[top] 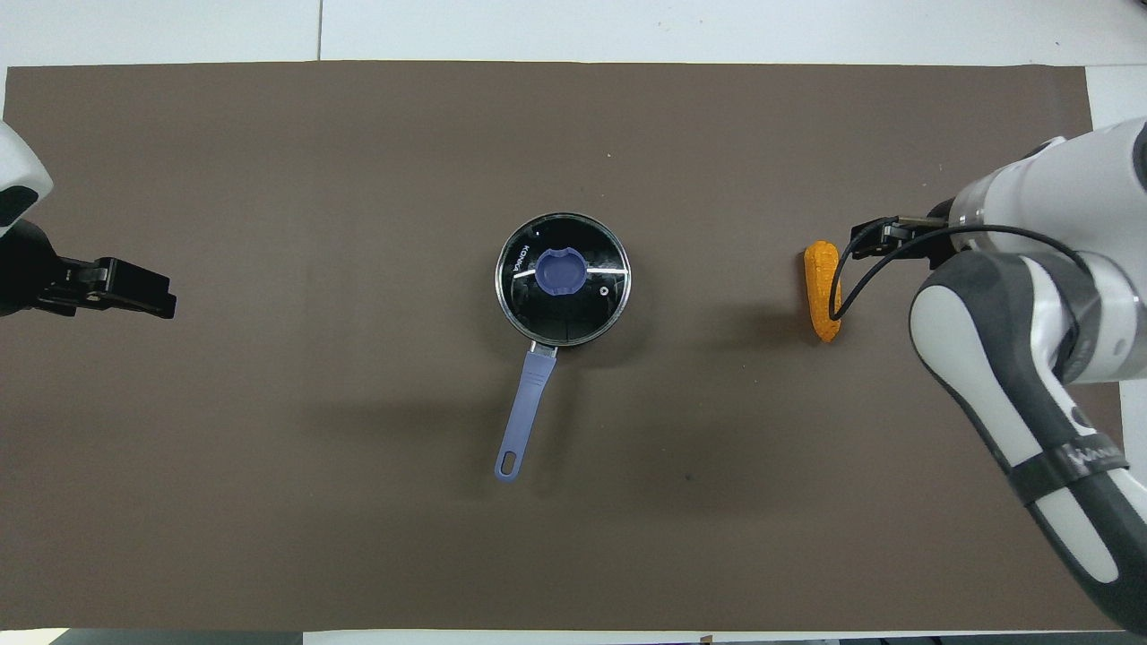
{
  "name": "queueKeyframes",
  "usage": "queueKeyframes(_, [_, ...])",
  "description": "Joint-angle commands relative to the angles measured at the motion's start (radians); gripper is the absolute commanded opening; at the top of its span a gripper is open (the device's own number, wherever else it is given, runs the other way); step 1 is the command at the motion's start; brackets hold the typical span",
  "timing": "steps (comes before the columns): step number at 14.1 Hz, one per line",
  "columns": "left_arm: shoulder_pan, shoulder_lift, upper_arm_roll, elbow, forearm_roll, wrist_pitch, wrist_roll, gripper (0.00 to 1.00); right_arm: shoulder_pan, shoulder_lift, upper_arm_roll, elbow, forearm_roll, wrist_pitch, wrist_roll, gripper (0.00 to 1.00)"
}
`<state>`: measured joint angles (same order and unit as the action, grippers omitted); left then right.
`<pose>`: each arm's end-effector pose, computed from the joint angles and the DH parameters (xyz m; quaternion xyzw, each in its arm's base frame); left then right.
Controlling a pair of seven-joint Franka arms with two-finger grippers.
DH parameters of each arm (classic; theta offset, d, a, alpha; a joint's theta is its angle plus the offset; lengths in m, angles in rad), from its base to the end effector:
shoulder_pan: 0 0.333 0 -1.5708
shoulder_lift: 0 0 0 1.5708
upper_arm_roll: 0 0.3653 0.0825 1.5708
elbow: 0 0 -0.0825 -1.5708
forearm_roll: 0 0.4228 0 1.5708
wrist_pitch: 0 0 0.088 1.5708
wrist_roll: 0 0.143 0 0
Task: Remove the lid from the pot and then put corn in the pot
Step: 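Reach the right gripper down to the corn cob and grasp it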
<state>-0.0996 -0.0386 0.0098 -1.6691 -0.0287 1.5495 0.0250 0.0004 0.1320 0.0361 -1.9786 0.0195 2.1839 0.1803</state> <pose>0.5688 -0.0553 0.6087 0.9974 -0.0571 -0.0409 0.0132 0.6327 0.0239 0.4016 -0.9963 0.0773 -0.0353 0.0145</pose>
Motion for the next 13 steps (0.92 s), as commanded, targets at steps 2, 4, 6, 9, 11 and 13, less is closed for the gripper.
queueKeyframes(2, [-0.006, -0.026, 0.002, -0.029, 0.018, 0.001, -0.003, 1.00, -0.005, 0.044, 0.013, -0.134, -0.007, 0.186, -0.025, 1.00])
queueKeyframes(4, [-0.006, -0.026, 0.002, -0.027, 0.018, 0.009, -0.008, 1.00, 0.009, 0.092, 0.051, -0.132, -0.068, 0.206, -0.018, 1.00])
queueKeyframes(6, [-0.008, -0.021, 0.001, -0.021, 0.018, 0.014, -0.026, 1.00, 0.010, 0.100, 0.053, -0.132, -0.116, 0.212, -0.013, 0.95])
queueKeyframes(9, [-0.014, -0.015, -0.005, -0.018, 0.010, 0.050, -0.026, 1.00, 0.006, 0.133, 0.053, -0.117, -0.119, 0.250, -0.015, 0.92])
queueKeyframes(11, [-0.051, -0.003, -0.005, -0.009, 0.006, 0.063, -0.074, 1.00, -0.003, 0.147, 0.053, -0.114, -0.118, 0.261, -0.019, 0.79])
queueKeyframes(13, [-0.124, 0.043, -0.005, 0.031, -0.003, 0.079, -0.179, 1.00, -0.006, 0.153, 0.053, -0.079, -0.112, 0.219, -0.021, 0.16])
